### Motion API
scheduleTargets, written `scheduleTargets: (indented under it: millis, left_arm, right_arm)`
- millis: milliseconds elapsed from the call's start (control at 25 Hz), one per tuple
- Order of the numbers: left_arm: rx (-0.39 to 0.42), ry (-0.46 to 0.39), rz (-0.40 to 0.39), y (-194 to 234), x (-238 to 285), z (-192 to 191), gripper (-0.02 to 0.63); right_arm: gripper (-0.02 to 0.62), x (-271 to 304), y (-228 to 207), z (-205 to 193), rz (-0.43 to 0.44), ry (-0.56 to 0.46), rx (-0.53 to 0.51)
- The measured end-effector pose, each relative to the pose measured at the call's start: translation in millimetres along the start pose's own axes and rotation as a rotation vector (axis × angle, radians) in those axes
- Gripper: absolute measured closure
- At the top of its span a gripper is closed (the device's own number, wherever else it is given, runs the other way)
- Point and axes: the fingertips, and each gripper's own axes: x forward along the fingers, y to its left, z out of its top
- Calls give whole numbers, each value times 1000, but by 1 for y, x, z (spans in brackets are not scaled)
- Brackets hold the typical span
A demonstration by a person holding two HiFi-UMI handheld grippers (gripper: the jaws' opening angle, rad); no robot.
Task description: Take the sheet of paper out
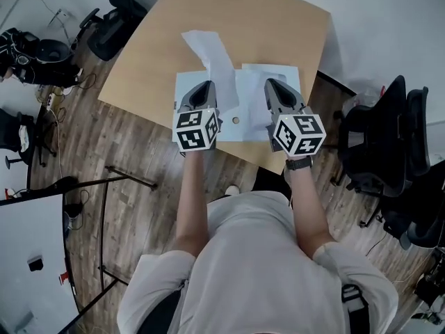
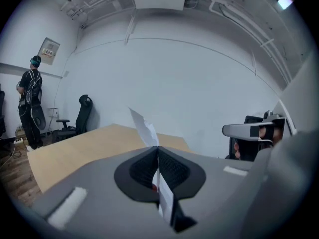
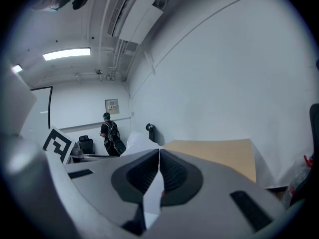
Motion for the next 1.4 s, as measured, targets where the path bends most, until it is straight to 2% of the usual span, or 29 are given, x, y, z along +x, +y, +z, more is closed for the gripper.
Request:
scheduleTargets:
  millis: [160,280,560,760,1080,1400]
  left_arm:
    - [143,-80,37,-14,-16,44,597]
    - [199,-141,42,-33,-25,72,597]
    - [198,-261,-9,-63,-48,120,597]
    - [201,-300,-31,-75,-60,131,597]
    - [192,-300,-70,-89,-57,129,597]
    - [166,-261,-112,-93,-38,114,597]
  right_arm:
    - [582,-8,9,38,-19,-64,-39]
    - [582,-20,7,63,-63,-89,-75]
    - [583,-48,17,95,-125,-144,-209]
    - [583,-61,17,98,-161,-156,-223]
    - [583,-76,7,94,-192,-155,-213]
    - [583,-75,-11,84,-212,-137,-199]
